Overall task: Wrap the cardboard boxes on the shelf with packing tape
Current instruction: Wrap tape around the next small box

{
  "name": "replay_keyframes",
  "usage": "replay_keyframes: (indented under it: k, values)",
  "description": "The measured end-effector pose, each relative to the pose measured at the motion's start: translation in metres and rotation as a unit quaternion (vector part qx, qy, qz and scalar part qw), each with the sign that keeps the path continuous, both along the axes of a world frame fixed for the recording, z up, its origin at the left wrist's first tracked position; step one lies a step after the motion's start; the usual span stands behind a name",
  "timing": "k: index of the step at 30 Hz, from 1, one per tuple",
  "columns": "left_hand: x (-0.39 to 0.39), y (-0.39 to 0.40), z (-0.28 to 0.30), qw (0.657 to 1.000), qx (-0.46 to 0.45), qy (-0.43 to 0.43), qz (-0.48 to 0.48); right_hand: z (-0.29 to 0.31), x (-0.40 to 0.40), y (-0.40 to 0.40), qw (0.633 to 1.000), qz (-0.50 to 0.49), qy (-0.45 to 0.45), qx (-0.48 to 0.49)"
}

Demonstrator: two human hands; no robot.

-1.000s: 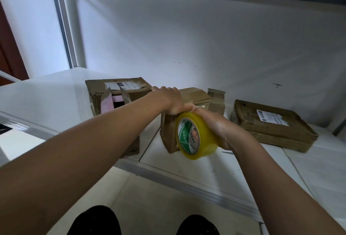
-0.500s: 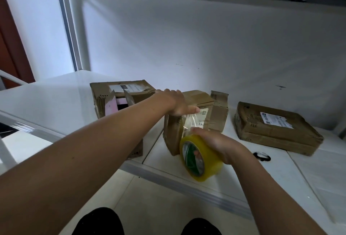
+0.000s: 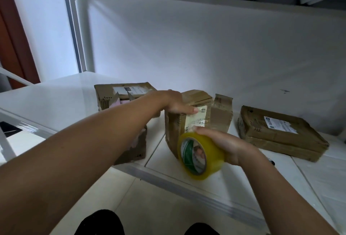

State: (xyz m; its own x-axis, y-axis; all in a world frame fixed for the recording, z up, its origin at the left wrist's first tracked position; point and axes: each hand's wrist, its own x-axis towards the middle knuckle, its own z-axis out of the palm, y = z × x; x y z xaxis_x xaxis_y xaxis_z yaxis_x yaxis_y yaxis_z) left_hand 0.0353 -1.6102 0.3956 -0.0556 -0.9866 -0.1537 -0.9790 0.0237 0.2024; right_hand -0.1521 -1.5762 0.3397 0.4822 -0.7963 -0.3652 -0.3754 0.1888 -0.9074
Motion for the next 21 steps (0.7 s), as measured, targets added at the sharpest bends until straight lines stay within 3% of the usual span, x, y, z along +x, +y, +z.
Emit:
replay_keyframes:
  k: [2, 5, 8, 10, 14, 21]
  values:
    - [0.015, -0.002, 0.004, 0.994, 0.035, 0.100, 0.031, 0.019, -0.013, 0.000, 0.999, 0.025, -0.032, -0.017]
    - [0.029, 0.002, -0.008, 0.933, 0.102, 0.327, 0.108, 0.041, -0.029, -0.006, 0.989, -0.001, -0.140, -0.047]
    - [0.018, 0.004, -0.043, 0.881, 0.128, 0.418, 0.180, 0.043, -0.026, -0.011, 0.983, -0.018, -0.164, -0.080]
    - [0.011, 0.011, -0.057, 0.890, 0.129, 0.390, 0.196, 0.037, -0.017, -0.015, 0.986, -0.037, -0.140, -0.081]
    - [0.020, 0.012, -0.047, 0.942, 0.092, 0.256, 0.197, 0.040, -0.006, -0.025, 0.991, -0.076, -0.087, -0.073]
    - [0.009, -0.005, -0.055, 0.943, 0.038, 0.259, 0.206, 0.054, 0.022, -0.032, 0.997, -0.001, -0.004, -0.083]
